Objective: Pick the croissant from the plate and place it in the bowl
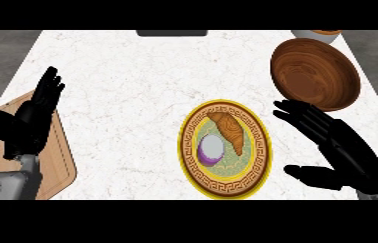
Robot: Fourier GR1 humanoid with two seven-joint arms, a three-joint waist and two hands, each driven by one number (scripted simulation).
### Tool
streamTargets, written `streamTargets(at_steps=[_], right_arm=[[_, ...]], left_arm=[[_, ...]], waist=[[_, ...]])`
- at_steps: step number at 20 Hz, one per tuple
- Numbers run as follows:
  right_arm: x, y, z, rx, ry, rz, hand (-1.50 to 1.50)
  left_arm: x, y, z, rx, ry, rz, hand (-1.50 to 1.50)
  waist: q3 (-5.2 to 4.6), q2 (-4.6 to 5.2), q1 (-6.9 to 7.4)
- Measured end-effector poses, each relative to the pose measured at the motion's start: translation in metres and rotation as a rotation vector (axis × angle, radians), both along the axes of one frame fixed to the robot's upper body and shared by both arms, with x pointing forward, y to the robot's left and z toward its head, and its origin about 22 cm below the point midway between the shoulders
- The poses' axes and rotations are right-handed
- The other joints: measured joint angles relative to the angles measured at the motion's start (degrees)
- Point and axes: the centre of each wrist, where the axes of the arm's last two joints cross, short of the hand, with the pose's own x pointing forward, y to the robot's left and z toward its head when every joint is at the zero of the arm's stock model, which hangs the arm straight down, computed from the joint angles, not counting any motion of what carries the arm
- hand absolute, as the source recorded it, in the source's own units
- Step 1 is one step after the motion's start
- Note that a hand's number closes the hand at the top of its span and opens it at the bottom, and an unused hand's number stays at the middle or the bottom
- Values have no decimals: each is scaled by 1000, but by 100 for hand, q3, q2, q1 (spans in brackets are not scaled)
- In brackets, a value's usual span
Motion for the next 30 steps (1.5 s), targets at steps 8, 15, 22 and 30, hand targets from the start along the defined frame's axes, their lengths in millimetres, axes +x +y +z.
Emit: streamTargets(at_steps=[8, 15, 22, 30], right_arm=[[-4, 32, 50, -56, -16, -25, -150], [24, 78, 87, -260, 53, -36, -150], [52, 117, 88, -505, 201, -63, -150], [75, 157, 61, -691, 373, -45, -150]], left_arm=[[2, -1, 4, 2, -5, 0, 0], [7, -6, 2, 4, -2, -16, 0], [4, -1, 6, 3, -11, -13, 0], [4, -5, 6, 2, -3, -8, 0]], waist=[[-1, 28, 29], [-12, 40, 111], [-9, 42, 138], [-3, 45, 96]])
